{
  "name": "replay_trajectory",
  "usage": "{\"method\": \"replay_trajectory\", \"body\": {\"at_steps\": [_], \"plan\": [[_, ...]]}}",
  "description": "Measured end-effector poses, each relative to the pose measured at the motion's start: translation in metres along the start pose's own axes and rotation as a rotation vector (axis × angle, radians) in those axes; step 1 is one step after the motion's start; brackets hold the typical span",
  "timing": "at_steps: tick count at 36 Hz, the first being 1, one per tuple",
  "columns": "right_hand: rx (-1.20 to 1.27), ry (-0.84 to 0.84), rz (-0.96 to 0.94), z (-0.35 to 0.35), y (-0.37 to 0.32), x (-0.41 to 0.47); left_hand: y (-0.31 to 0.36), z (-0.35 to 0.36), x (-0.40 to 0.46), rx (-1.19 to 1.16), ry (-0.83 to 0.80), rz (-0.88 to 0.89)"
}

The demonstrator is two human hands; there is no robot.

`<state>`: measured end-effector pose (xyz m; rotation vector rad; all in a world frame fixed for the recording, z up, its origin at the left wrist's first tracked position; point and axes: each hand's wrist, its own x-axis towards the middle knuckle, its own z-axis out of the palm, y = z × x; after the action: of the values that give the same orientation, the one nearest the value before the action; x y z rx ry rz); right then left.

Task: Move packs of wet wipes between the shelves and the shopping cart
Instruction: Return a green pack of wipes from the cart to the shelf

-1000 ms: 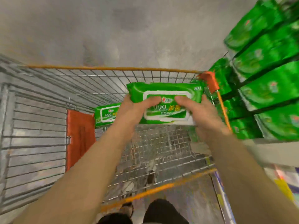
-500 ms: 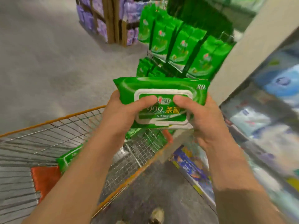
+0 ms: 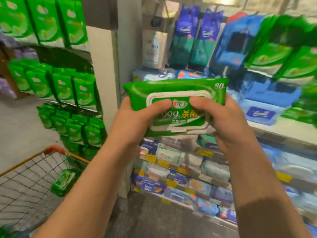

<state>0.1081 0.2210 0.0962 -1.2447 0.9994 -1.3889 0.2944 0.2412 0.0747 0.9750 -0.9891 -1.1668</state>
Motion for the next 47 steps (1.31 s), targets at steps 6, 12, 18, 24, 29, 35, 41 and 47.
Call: {"method": "replay_trajectory", "body": {"at_steps": [6, 12, 18, 24, 29, 35, 41, 47], "plan": [[0.032, 0.175, -0.018, -0.131, -0.027, -0.030, -0.023, 0.130, -0.008, 0.026, -0.216, -0.011], [0.020, 0.346, -0.038, -0.243, -0.042, -0.062, -0.054, 0.242, -0.025, 0.044, -0.329, -0.056], [-0.056, 0.540, -0.015, -0.323, -0.052, -0.084, -0.084, 0.325, -0.033, 0.071, -0.415, -0.136], [-0.088, 0.588, -0.033, -0.372, -0.055, -0.090, -0.104, 0.378, -0.027, 0.117, -0.471, -0.178], [-0.078, 0.586, -0.009, -0.403, -0.045, -0.070, -0.125, 0.406, -0.003, 0.158, -0.496, -0.184], [-0.075, 0.461, 0.015, -0.438, -0.028, -0.032, -0.152, 0.430, 0.031, 0.215, -0.469, -0.107], [-0.036, 0.532, 0.040, -0.469, -0.010, 0.009, -0.169, 0.453, 0.063, 0.223, -0.511, -0.206], [-0.027, 0.583, 0.103, -0.494, 0.005, 0.032, -0.182, 0.464, 0.079, 0.264, -0.547, -0.230]]}}
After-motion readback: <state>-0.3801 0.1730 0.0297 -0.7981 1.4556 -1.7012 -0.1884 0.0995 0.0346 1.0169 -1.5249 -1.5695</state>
